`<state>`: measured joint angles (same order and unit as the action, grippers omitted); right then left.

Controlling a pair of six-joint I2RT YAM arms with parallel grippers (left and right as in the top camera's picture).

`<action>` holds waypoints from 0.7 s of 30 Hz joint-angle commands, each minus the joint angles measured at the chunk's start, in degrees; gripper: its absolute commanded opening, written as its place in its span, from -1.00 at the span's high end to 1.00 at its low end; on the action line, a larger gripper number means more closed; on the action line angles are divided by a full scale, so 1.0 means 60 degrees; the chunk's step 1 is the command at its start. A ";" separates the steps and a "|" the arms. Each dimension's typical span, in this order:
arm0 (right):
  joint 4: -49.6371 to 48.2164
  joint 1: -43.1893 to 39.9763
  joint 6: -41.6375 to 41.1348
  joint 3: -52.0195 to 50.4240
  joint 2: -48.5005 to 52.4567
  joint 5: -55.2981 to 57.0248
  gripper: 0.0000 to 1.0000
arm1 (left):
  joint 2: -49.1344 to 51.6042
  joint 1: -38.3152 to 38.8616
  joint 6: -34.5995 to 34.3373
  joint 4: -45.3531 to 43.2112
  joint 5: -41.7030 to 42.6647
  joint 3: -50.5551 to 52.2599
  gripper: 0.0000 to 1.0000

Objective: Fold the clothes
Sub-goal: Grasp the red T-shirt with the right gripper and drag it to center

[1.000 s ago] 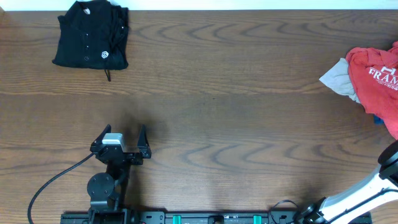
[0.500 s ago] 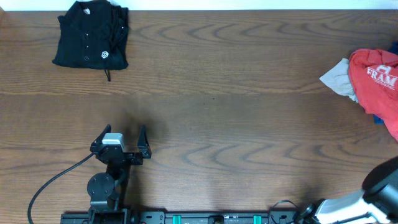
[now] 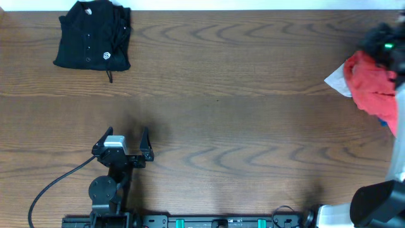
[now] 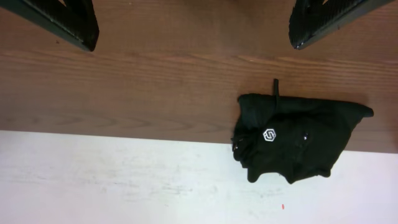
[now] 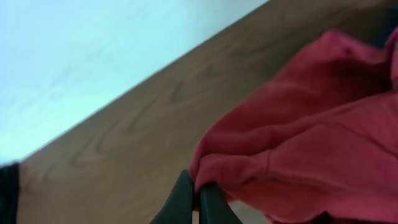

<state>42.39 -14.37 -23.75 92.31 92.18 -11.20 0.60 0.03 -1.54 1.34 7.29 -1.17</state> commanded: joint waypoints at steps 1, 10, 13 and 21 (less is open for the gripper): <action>0.0131 0.1217 -0.0401 0.0157 -0.0321 0.1053 0.98 | -0.0062 -0.0047 -0.0047 0.0335 0.0131 0.0157 -0.96; 0.0222 0.4557 -0.0459 0.0149 -0.0280 0.2885 0.97 | -0.0062 -0.0047 -0.0047 0.0335 0.0131 0.0157 -0.96; 0.0219 0.5362 -0.0616 0.0149 -0.0168 0.3111 0.97 | -0.0062 -0.0047 -0.0047 0.0335 0.0131 0.0157 -0.96; 0.0211 0.6590 -0.0688 0.0149 0.0616 0.3472 0.94 | -0.0062 -0.0047 -0.0047 0.0335 0.0131 0.0157 -0.96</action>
<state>43.79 23.77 -26.85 92.31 93.38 7.09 0.60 0.03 -1.54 1.34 7.29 -1.17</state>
